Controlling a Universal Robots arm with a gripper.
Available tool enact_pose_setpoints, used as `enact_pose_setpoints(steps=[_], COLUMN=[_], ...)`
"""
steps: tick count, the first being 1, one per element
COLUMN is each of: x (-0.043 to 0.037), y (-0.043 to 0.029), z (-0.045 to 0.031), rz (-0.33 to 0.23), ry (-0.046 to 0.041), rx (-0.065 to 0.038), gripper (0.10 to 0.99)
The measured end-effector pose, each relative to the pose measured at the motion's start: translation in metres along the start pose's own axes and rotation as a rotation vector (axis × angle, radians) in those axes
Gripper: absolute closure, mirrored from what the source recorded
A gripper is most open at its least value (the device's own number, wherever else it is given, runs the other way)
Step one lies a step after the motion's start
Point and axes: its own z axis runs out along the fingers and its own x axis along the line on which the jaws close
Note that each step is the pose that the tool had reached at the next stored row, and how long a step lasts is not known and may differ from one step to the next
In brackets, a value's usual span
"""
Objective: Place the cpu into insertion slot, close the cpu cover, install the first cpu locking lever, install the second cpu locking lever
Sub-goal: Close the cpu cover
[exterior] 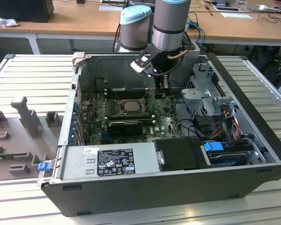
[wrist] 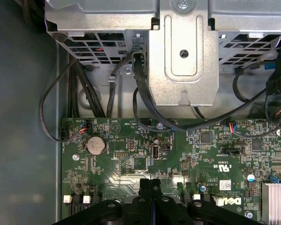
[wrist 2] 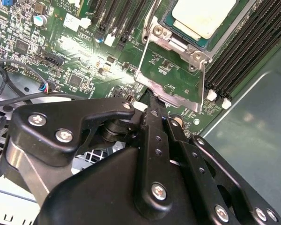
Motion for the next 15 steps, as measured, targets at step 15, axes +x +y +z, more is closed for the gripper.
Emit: enact_pose_setpoints(steps=[15], x=[0.0000], y=[-0.0045], z=[-0.0001], rz=[0.000], ry=[0.0000], rx=[0.000], gripper=[0.980])
